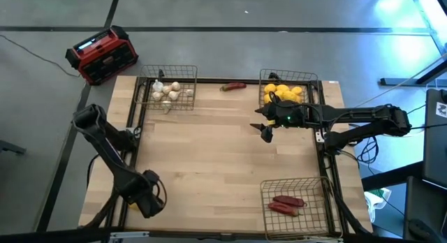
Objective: Sort produce into baskets
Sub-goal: Put the yellow lemon into the top right wire basket
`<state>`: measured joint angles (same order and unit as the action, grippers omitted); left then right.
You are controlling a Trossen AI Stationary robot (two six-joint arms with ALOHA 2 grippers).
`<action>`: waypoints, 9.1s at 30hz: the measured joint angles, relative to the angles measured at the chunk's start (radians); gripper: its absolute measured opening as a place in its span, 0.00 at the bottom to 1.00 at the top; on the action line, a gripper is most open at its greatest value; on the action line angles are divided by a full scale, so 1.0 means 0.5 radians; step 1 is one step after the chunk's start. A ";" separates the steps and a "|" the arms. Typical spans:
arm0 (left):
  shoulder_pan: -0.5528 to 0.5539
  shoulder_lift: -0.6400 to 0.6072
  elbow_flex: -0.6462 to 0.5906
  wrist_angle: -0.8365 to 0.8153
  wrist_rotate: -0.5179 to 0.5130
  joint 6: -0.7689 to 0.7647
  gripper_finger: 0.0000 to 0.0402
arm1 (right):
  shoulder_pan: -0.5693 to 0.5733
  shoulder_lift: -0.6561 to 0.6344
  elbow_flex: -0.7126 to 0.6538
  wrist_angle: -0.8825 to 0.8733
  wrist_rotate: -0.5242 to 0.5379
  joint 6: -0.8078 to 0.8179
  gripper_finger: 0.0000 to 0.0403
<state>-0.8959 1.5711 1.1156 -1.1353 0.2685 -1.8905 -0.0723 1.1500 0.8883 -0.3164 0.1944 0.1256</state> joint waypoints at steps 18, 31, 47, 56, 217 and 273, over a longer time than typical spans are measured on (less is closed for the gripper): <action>-0.055 0.280 0.001 0.009 0.231 -0.072 0.53 | 0.001 0.000 0.000 0.000 0.000 -0.001 0.73; -0.215 0.290 -0.157 0.174 0.305 -0.146 0.53 | 0.001 0.000 0.000 0.000 0.000 -0.002 0.73; -0.242 0.290 -0.328 0.236 -0.077 0.579 0.53 | 0.001 0.000 0.001 0.002 0.000 -0.002 0.73; -0.076 0.290 -0.328 0.231 -0.281 1.138 0.53 | 0.001 0.000 0.001 0.018 0.000 -0.002 0.73; 1.217 -0.579 -0.682 2.716 -1.749 2.715 0.56 | 0.189 1.128 0.001 2.090 -0.691 0.124 0.73; 1.202 -0.600 -0.684 1.928 -1.815 2.750 0.77 | -0.117 0.178 0.007 0.689 -0.142 0.116 0.54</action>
<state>-0.2947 1.2709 0.7738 -0.1714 -0.6388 -0.5156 -0.1308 1.2391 0.8917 0.0279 0.1235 0.1838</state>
